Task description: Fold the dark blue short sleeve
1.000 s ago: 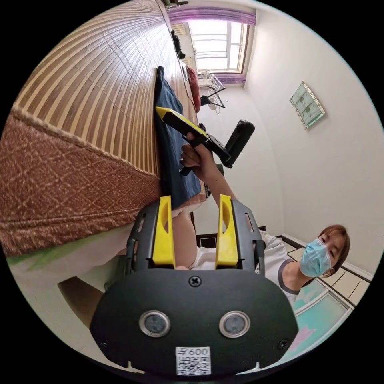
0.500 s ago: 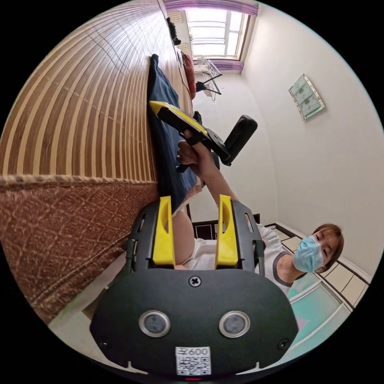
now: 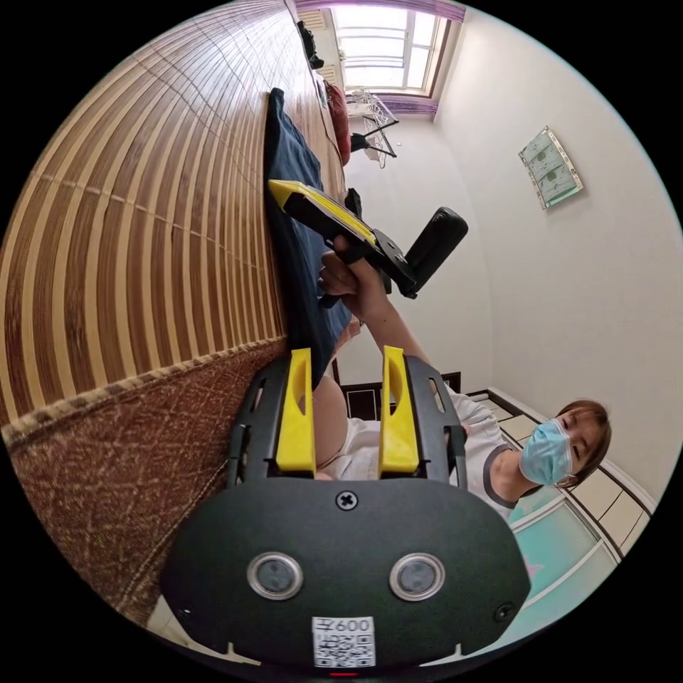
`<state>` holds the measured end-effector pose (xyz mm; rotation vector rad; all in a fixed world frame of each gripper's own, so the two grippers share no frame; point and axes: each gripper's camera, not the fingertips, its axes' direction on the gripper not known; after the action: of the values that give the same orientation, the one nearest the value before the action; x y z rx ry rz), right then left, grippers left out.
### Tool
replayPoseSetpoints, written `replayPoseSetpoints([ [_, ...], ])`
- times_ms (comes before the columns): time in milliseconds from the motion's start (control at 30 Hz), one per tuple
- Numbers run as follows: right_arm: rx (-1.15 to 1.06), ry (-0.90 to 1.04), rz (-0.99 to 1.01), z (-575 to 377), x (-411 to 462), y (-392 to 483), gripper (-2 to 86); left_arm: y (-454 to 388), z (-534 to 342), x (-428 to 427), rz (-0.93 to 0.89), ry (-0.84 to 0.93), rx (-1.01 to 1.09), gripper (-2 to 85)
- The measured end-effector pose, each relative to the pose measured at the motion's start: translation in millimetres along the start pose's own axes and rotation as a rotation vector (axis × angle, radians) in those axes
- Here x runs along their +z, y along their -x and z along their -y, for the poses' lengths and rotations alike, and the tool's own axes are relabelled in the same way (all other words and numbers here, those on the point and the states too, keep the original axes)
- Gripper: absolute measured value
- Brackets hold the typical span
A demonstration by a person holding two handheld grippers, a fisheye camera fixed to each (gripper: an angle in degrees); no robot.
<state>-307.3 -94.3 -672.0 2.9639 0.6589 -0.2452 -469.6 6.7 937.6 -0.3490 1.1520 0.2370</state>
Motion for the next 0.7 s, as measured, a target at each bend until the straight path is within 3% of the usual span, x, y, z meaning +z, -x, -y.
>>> replayPoseSetpoints([
  [433, -0.010, -0.002, -0.015, -4.6, -0.7, 5.6, -0.9, 2.8, 14.2, -12.9, -0.027, -0.129, -0.001, 14.5],
  [700, -0.004, -0.005, -0.005, -6.3, -3.1, 3.1, -0.8, -15.0, 34.5, -16.1, 0.130, -0.195, -0.018, 14.5],
])
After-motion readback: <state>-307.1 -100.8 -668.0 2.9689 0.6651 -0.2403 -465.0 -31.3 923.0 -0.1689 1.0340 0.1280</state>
